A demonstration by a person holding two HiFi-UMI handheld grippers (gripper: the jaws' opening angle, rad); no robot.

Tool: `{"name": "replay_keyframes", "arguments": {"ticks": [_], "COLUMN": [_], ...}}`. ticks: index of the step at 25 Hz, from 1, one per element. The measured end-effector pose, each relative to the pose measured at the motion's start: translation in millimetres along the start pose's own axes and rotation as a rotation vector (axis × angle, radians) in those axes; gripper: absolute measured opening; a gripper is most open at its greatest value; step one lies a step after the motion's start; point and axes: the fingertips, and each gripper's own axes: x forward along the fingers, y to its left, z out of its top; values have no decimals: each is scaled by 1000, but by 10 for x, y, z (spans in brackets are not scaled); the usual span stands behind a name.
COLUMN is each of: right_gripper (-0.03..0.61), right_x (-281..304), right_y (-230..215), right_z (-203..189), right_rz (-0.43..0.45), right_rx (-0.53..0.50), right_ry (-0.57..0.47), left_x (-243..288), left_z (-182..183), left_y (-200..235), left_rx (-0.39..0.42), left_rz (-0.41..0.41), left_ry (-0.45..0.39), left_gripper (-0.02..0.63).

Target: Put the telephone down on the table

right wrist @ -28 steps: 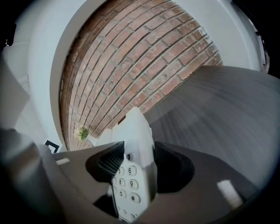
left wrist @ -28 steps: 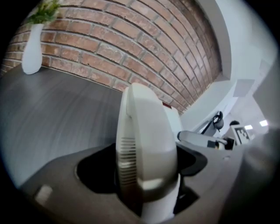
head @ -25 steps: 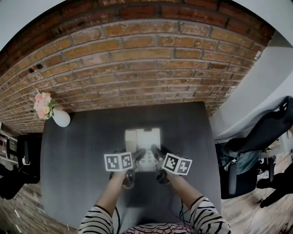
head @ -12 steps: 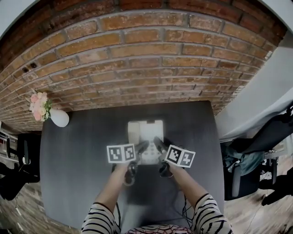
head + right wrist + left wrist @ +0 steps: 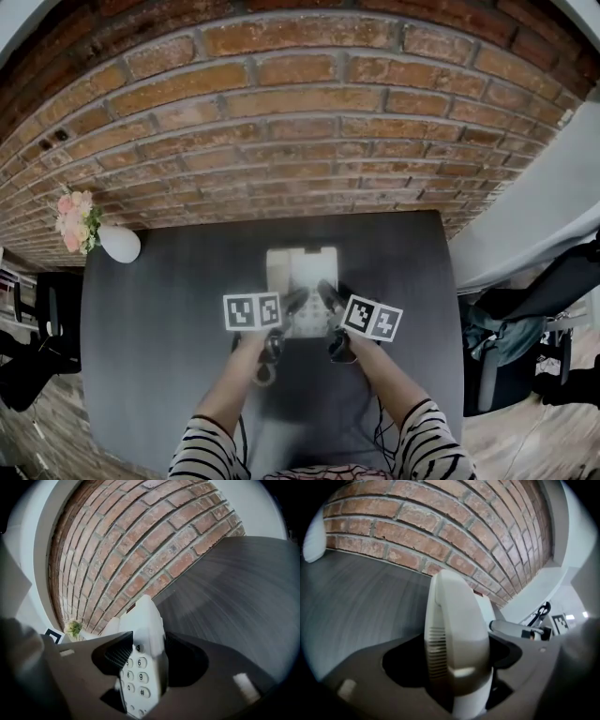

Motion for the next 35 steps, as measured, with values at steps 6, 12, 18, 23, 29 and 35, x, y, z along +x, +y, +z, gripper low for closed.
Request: {"name": "replay_keyframes", "arguments": {"ticks": [6,12,18,23,29,35], "right_gripper": [213,226,243,238,211,151], "right_x": [37,17,-49,-123,-328,-590], "right_y": [-32,-39,-29,41,44,205], "right_z": [14,6,82,102,41,-139], "right_rz": [3,22,-6,-8,-43,-20], "right_rx": [12,23,-46,-69,-89,-112], "right_ry": [0,-1,-43,-51,-73,-49], "left_x": [45,34,-29,-166,-407,-718], "left_z": [17,-4,16,60,68,-4], "left_y": [13,4,-1,-3,-126,-280], "left_rx": [2,6,88,128,141,175], "left_rz": [12,-3,7,31,35,41], "left_ry": [-1,-14,-36,-101,-182,-236], "left_gripper": [396,396,403,408,408,381]}}
